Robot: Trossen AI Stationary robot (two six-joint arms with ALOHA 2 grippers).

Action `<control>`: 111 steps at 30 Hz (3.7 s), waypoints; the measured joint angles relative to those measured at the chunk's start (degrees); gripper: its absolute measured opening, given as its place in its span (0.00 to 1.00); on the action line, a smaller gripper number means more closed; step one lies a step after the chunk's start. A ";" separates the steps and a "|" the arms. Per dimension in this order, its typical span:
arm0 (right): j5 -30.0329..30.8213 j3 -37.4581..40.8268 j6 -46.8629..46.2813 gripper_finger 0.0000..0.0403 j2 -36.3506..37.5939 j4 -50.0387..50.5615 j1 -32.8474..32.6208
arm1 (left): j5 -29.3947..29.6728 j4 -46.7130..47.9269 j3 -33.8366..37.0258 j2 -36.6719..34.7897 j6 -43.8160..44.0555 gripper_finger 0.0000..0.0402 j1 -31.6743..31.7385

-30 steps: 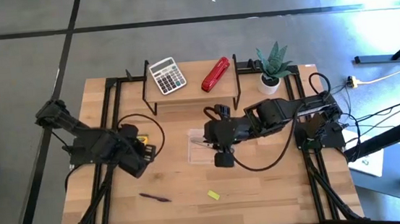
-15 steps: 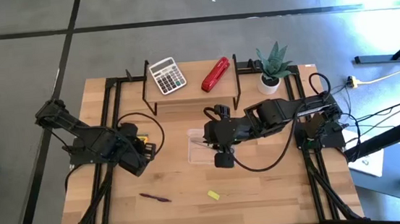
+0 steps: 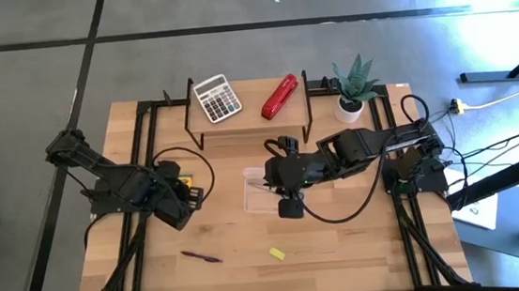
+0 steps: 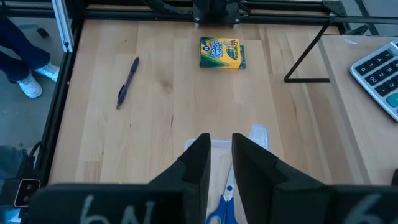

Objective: Pack school essentials
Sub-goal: Put the yellow crayon box into the transparent supply box

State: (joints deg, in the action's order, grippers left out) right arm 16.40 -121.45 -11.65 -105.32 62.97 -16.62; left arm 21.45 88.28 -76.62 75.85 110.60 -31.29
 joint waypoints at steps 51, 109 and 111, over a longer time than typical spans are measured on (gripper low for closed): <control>-0.02 0.00 0.01 0.17 0.07 -0.20 0.00 | -2.95 1.45 0.11 0.70 1.39 0.22 -0.42; -0.02 0.00 -0.01 0.17 0.07 -0.23 -0.01 | -7.23 -0.81 5.22 0.74 7.42 0.54 -0.39; 0.00 0.00 0.05 0.17 0.07 -0.23 -0.02 | -7.30 -0.82 5.22 0.74 7.45 0.65 -0.39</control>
State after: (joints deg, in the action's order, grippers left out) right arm 16.40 -121.45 -11.59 -105.25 62.74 -16.64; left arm 14.16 87.46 -71.40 76.60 118.05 -31.68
